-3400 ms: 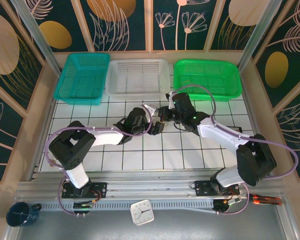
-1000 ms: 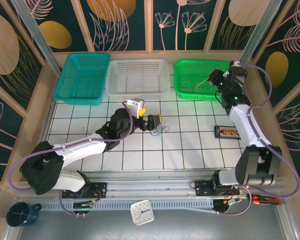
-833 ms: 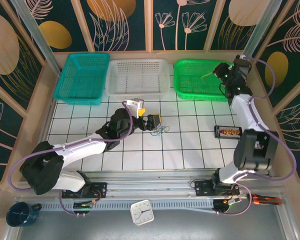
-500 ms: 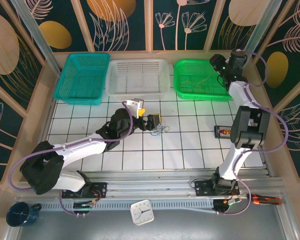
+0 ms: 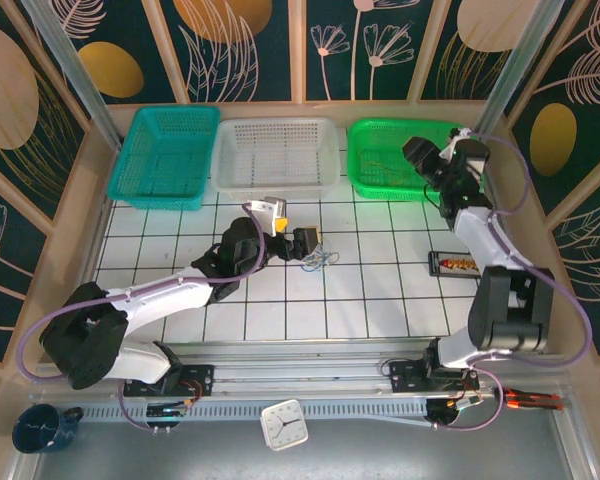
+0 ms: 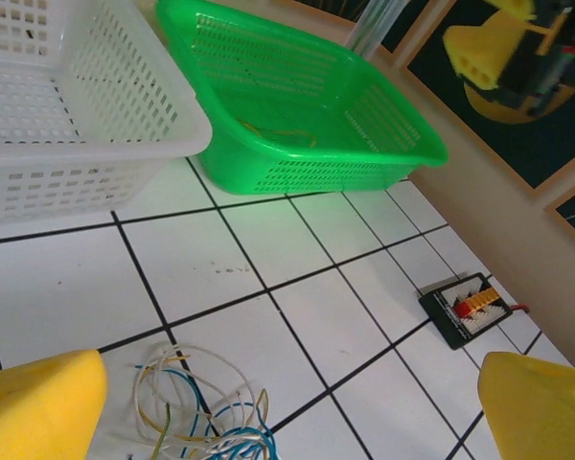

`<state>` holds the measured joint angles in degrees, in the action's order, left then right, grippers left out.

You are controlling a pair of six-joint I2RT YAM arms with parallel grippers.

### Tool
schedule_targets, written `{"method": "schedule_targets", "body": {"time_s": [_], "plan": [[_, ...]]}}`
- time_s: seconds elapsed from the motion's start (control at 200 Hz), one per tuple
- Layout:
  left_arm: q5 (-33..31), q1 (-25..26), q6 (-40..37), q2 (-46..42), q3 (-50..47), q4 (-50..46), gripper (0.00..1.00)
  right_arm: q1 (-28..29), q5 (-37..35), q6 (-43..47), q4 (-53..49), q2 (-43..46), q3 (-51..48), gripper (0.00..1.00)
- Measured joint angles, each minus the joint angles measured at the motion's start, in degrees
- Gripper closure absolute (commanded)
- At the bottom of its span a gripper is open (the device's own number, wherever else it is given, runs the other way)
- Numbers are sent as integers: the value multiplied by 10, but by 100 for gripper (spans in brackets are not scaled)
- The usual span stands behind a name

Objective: Untangle the cables

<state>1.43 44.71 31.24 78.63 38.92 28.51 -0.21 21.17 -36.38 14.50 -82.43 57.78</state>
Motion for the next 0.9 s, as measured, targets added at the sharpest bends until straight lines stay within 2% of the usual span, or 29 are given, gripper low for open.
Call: {"method": "schedule_targets", "body": {"time_s": [0.11, 0.25, 0.535, 0.635, 0.735, 0.901], "plan": [[-16, 0, 13, -6, -3, -9, 1, 50, -7, 8, 1, 56, -46, 43], [-34, 0, 26, -27, -8, -24, 1, 143, -38, 22, -8, 106, -102, 43], [-37, -2, 61, -66, -13, -61, 1, 301, -138, 24, -36, 174, -222, 43], [-28, -7, 77, -66, -13, -76, 5, 354, -173, 14, -49, 187, -250, 43], [-14, -14, 95, -66, -15, -88, 12, 398, -208, 4, -58, 191, -264, 43], [7, -25, 118, -55, -21, -95, 25, 443, -251, -11, -62, 191, -279, 44]]}}
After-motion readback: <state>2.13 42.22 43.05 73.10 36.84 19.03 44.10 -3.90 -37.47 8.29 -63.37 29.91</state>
